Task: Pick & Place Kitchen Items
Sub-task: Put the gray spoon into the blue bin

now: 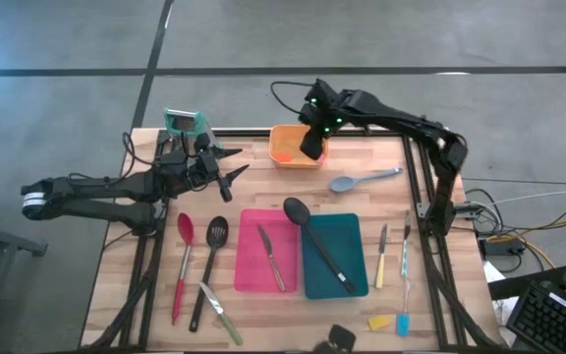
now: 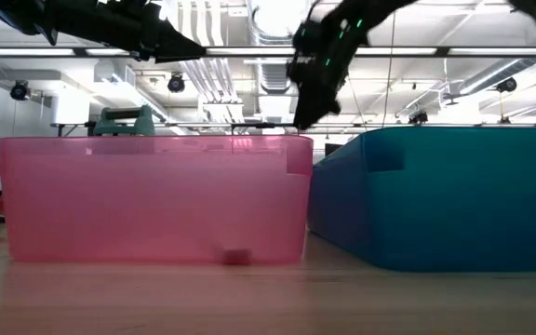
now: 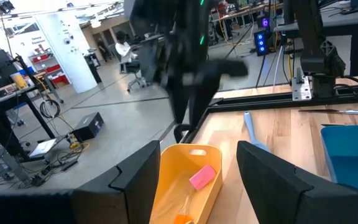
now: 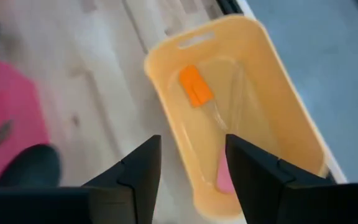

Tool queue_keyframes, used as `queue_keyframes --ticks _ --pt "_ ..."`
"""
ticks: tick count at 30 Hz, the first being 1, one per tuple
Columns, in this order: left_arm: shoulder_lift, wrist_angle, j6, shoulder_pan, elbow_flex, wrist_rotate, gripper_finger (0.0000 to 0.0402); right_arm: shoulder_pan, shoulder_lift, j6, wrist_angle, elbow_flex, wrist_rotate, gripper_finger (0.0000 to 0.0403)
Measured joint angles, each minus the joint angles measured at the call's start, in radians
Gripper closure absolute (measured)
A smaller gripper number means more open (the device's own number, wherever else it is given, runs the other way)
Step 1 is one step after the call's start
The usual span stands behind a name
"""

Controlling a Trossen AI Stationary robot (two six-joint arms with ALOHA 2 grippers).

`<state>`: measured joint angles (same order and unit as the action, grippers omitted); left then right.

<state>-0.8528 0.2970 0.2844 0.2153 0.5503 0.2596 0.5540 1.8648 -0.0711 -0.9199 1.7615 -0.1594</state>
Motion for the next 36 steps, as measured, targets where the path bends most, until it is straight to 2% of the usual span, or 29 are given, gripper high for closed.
queue_keyframes --ticks 9,15,22,26,36 --pt "0.000 0.002 0.002 0.000 0.000 0.000 0.0183 -0.055 -0.293 0.030 -0.222 -0.004 0.002 0.0267" --pt "0.000 0.001 0.001 0.000 0.000 0.000 0.0183 -0.084 -0.472 0.094 -0.255 -0.074 0.004 0.0286" --pt "0.000 0.000 0.001 0.000 0.000 0.000 0.0183 -0.099 -0.649 0.093 -0.254 -0.263 0.004 0.0307" --pt "0.000 0.000 0.000 0.000 0.000 0.000 0.0183 -0.098 -0.720 0.025 -0.254 -0.391 0.004 0.0320" --pt "0.000 -0.001 -0.019 0.000 0.000 0.000 0.0183 -0.098 -0.791 -0.126 -0.244 -0.699 0.031 0.0352"
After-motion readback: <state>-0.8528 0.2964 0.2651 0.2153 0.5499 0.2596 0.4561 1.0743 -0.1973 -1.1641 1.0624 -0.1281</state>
